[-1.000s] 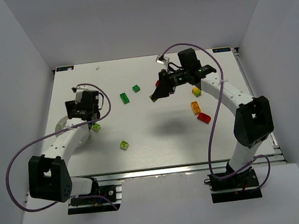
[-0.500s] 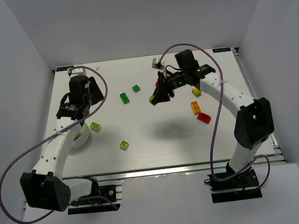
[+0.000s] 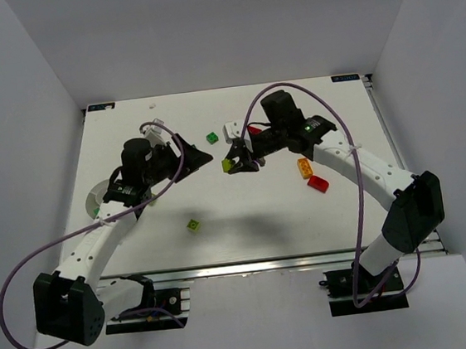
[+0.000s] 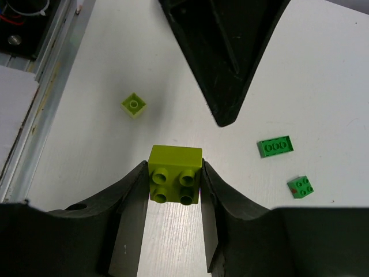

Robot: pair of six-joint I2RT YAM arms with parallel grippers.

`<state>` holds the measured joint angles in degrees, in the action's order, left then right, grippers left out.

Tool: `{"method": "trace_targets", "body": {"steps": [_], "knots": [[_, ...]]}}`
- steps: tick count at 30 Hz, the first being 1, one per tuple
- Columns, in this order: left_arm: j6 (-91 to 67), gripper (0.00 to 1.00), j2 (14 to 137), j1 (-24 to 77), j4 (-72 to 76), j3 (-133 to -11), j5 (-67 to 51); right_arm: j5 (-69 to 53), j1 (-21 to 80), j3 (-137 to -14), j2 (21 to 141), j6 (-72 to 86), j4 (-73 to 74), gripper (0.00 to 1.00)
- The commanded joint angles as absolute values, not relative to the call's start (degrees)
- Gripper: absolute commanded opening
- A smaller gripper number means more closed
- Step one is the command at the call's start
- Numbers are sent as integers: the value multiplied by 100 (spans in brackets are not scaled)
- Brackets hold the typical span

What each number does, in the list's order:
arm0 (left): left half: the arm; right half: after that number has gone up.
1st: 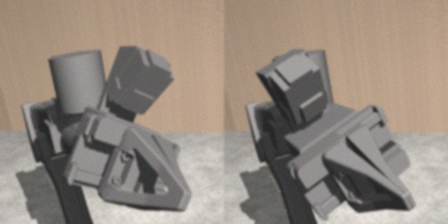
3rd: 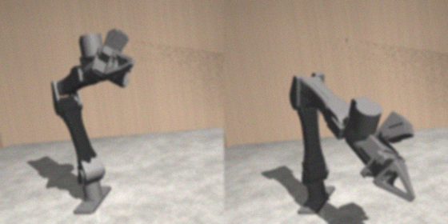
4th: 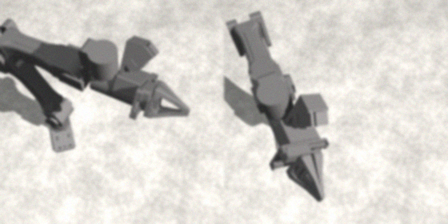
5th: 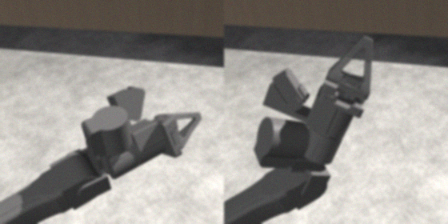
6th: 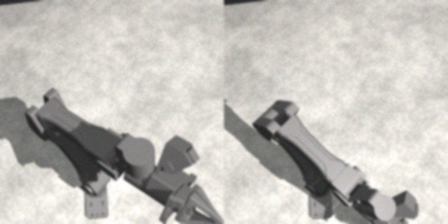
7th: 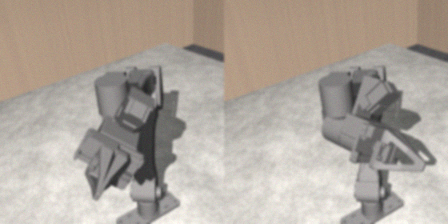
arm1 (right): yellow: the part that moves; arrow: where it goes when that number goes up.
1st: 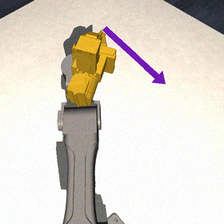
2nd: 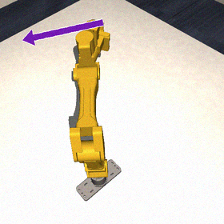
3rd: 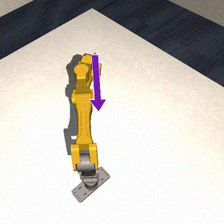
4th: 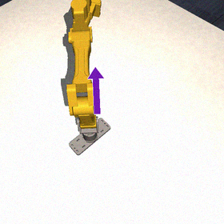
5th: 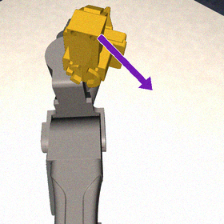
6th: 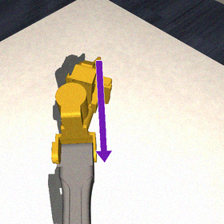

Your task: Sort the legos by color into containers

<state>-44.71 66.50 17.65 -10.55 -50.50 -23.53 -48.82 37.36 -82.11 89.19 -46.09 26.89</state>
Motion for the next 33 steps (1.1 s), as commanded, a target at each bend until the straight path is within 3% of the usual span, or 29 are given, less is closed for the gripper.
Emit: {"method": "trace_targets", "body": {"steps": [1, 8, 33], "knots": [[-4983, 82, 6311, 1872, 17, -4809, -3049, -4632, 3850, -8147, 8824, -4835, 2347, 6], [-5282, 80, 6012, 1881, 773, -4422, -3357, -4421, 3850, -8156, 8939, -4685, 2277, 5], [-5537, 69, 6486, 2153, 1186, -4350, -3560, -4201, 4148, -8130, 9017, -4140, 1731, 8]]}}
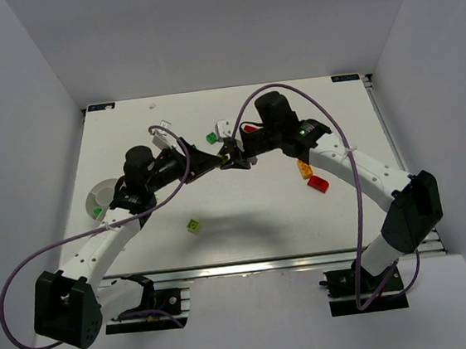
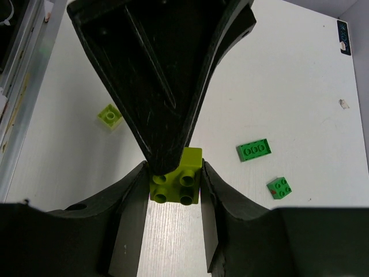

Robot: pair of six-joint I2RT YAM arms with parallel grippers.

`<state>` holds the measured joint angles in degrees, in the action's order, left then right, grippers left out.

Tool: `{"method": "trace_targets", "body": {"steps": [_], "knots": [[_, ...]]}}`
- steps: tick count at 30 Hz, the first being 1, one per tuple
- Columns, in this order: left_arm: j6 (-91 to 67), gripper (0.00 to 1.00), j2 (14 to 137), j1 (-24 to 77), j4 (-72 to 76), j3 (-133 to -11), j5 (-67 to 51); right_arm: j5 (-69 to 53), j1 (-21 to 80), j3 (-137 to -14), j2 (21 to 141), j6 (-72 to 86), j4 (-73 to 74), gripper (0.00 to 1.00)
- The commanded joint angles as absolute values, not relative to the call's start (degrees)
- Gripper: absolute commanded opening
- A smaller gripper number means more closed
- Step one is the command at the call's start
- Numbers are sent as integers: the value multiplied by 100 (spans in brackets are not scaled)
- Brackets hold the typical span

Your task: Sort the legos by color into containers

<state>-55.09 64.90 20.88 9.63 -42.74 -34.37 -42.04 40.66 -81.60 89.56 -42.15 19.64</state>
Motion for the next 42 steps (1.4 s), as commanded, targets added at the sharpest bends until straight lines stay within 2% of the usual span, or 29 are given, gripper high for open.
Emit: {"method": "trace_targets", "body": {"steps": [1, 7, 10, 13, 14, 18, 20, 21, 23, 24, 29, 33, 35, 37, 38, 39, 40, 41, 42], "knots": [[-5546, 69, 6495, 2153, 1204, -4351, -3560, -4192, 4166, -8139, 9026, -4140, 1731, 8], [-5616, 64, 6609, 2250, 1309, -4377, -3560, -4166, 4271, -8139, 9053, -4131, 1731, 10], [-5634, 59, 6653, 2285, 1345, -4377, -3560, -4157, 4298, -8139, 9062, -4140, 1731, 12], [-5643, 47, 6715, 2285, 1345, -4386, -3595, -4131, 4324, -8139, 9062, -4131, 1723, 18], [-5651, 39, 6732, 2285, 1327, -4394, -3638, -4105, 4324, -8130, 9062, -4131, 1723, 20], [-5555, 17, 6741, 2294, 1108, -4482, -3595, -3991, 4324, -8104, 9061, -4105, 1679, 36], [-5371, 9, 6697, 2294, 722, -4570, -3446, -3859, 4316, -8068, 9062, -4034, 1635, 48], [-5292, 6, 6680, 2294, 564, -4657, -3376, -3824, 4324, -8051, 9062, -4008, 1609, 58], [-5072, 0, 6618, 2285, 46, -4754, -3191, -3684, 4316, -8025, 9062, -3947, 1591, 71], [-5010, 0, 6601, 2285, -452, -4807, -2921, -3622, 4315, -8016, 9062, -3920, 1565, 87], [-4799, 0, 6268, 2259, -1527, -5036, -2050, -3034, 4324, -7840, 9044, -3780, 1477, 89], [-4913, 0, 5768, 2162, -2878, -5194, -794, -2637, 4298, -7594, 8991, -3709, 1441, 89], [-5184, 0, 5530, 2118, -3451, -5351, 435, -2645, 4263, -7463, 8948, -3674, 1459, 89], [-5692, 0, 5196, 2109, -4330, -5518, 1662, -2768, 4219, -7401, 8921, -3586, 1520, 79], [-5852, 0, 5073, 2101, -4603, -5572, 2027, -2821, 4210, -7392, 8938, -3551, 1555, 67], [-6010, 0, 4880, 2092, -5040, -5624, 2343, -2830, 4201, -7400, 8947, -3394, 1582, 24], [-6325, 0, 4791, 2083, -5245, -5669, 2895, -2856, 4192, -7409, 8965, -3314, 1599, 7], [-6467, 0, 4729, 2074, -5456, -5773, 3118, -2874, 4184, -7427, 8991, -3253, 1643, 0], [-6608, 0, 4694, 2057, -5867, -5844, 3338, -2883, 4175, -7453, 9000, -3148, 1652, 0]]}}
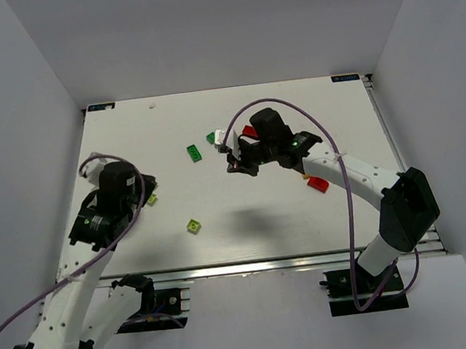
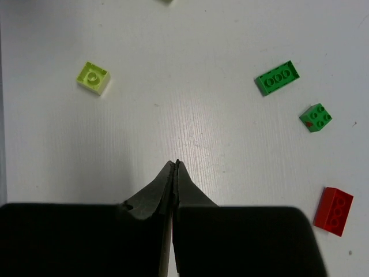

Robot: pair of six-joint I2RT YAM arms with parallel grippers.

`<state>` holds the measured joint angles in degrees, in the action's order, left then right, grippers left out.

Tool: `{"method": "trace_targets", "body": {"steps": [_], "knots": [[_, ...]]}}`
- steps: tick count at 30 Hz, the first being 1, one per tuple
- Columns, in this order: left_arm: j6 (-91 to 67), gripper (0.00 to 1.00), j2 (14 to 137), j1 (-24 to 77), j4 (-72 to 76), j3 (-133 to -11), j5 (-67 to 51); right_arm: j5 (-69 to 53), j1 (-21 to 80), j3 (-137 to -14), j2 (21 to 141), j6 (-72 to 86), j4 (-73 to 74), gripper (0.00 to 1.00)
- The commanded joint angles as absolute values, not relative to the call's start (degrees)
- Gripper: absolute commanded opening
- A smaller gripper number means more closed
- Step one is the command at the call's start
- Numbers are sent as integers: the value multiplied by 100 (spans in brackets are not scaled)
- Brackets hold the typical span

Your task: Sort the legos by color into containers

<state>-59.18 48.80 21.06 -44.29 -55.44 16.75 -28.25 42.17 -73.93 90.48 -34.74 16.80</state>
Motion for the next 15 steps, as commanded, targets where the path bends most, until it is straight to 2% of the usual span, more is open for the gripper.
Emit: {"method": "trace_targets", "body": {"steps": [1, 6, 9, 11, 15], "knots": [[-6914, 0, 4711, 2048, -6080, -5914, 3531, -2892, 4175, -7444, 9000, -3103, 1652, 0], [-7970, 0, 5105, 1943, -7363, -6345, 4446, -2892, 4175, -7418, 8983, -2962, 1573, 0], [-8244, 0, 5387, 1707, -7541, -6573, 4632, -2883, 4166, -7418, 8974, -2953, 1573, 0], [-8009, 0, 5572, 1399, -7315, -6635, 4527, -2883, 4166, -7409, 8965, -2936, 1564, 0], [-6971, 0, 5879, 37, -6698, -6548, 3465, -2874, 4166, -7418, 8930, -2918, 1582, 0]]}}
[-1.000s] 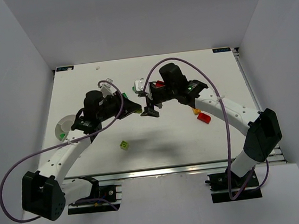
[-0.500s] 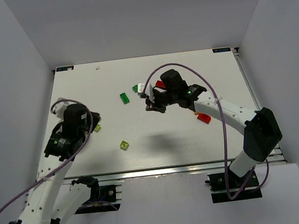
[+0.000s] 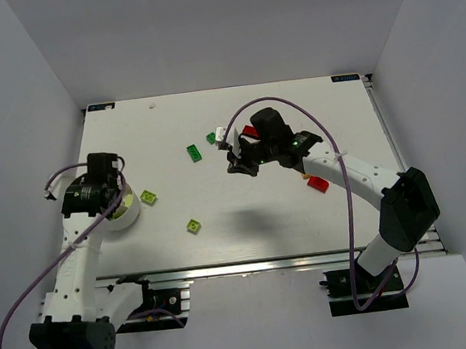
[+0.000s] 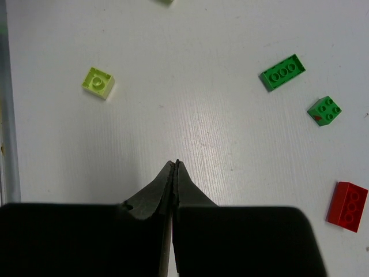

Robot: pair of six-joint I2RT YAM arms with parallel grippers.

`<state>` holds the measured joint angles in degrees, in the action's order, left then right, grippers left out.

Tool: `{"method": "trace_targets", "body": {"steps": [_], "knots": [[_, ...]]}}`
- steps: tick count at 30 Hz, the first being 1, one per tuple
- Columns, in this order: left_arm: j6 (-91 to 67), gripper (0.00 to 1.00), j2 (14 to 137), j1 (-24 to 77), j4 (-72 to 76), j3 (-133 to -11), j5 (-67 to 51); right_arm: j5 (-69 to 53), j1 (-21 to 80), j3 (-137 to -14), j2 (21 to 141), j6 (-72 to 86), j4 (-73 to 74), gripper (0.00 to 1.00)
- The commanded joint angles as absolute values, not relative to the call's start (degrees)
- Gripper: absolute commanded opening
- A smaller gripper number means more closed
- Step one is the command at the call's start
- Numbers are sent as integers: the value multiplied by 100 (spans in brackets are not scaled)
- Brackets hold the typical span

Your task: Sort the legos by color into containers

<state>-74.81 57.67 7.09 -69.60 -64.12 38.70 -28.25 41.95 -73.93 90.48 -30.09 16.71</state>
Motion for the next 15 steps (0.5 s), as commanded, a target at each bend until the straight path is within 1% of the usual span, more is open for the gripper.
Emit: {"method": "trace_targets", "body": {"steps": [1, 6, 11, 15], "knots": [[-6874, 0, 5949, -226, -6645, -6557, 3315, -2857, 4166, -7401, 8912, -2918, 1591, 0], [-6566, 0, 6231, -764, -6425, -6566, 2936, -2786, 4148, -7313, 8842, -2909, 1591, 0], [-6785, 0, 6223, -931, -6135, -6127, 2410, -2751, 4131, -7242, 8780, -2848, 1547, 0], [-6891, 0, 6240, -1028, -6021, -5951, 2285, -2760, 4113, -7225, 8789, -2856, 1547, 0]]}}
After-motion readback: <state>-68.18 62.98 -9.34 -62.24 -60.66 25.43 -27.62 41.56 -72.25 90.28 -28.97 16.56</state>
